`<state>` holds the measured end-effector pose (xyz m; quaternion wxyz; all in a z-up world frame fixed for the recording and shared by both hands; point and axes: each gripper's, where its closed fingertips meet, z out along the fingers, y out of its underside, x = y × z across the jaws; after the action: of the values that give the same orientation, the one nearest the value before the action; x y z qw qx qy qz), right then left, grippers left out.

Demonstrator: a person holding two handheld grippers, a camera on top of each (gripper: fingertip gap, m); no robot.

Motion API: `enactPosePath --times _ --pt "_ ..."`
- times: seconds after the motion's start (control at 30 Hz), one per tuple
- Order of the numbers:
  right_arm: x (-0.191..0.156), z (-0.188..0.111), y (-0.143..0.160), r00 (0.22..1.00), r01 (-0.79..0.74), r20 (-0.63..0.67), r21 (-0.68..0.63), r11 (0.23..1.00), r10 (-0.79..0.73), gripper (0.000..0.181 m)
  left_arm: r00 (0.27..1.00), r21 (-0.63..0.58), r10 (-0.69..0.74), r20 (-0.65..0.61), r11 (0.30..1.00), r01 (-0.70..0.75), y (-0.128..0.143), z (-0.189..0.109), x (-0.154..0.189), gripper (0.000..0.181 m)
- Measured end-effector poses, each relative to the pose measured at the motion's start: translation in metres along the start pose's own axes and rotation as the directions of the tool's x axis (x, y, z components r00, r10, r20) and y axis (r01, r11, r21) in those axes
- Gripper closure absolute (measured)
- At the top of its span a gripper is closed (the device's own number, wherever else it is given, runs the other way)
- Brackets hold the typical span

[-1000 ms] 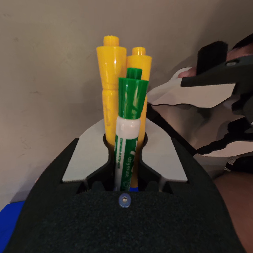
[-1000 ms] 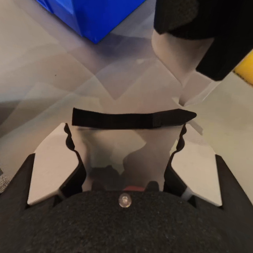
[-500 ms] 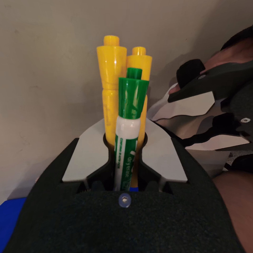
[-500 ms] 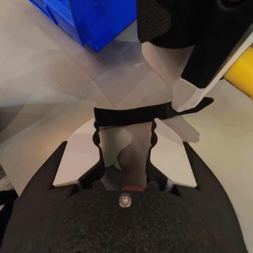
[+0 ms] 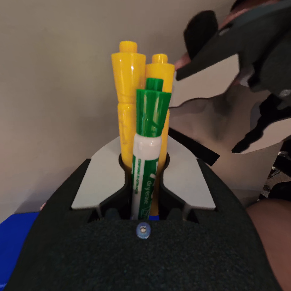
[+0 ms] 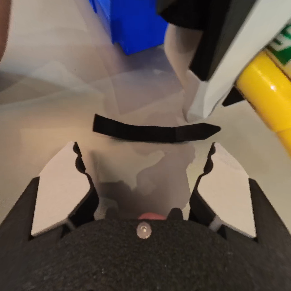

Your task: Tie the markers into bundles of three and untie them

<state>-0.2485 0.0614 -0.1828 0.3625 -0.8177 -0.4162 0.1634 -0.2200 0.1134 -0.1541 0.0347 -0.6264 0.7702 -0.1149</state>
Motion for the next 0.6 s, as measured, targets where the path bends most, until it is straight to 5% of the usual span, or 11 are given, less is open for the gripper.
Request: enactPosePath --times 0.43,0.6 --pt "0.016 0.027 -0.009 1.000 -0.001 -0.020 -0.058 0.998 0.000 0.036 0.998 0.015 -0.060 0.025 0.998 0.059 0.019 -0.014 -0.006 0.140" --pt "0.013 0.027 -0.021 0.999 0.006 -0.032 -0.011 1.000 -0.007 0.066 0.998 0.015 -0.063 0.022 0.998 0.063 0.021 -0.014 -0.007 0.140"
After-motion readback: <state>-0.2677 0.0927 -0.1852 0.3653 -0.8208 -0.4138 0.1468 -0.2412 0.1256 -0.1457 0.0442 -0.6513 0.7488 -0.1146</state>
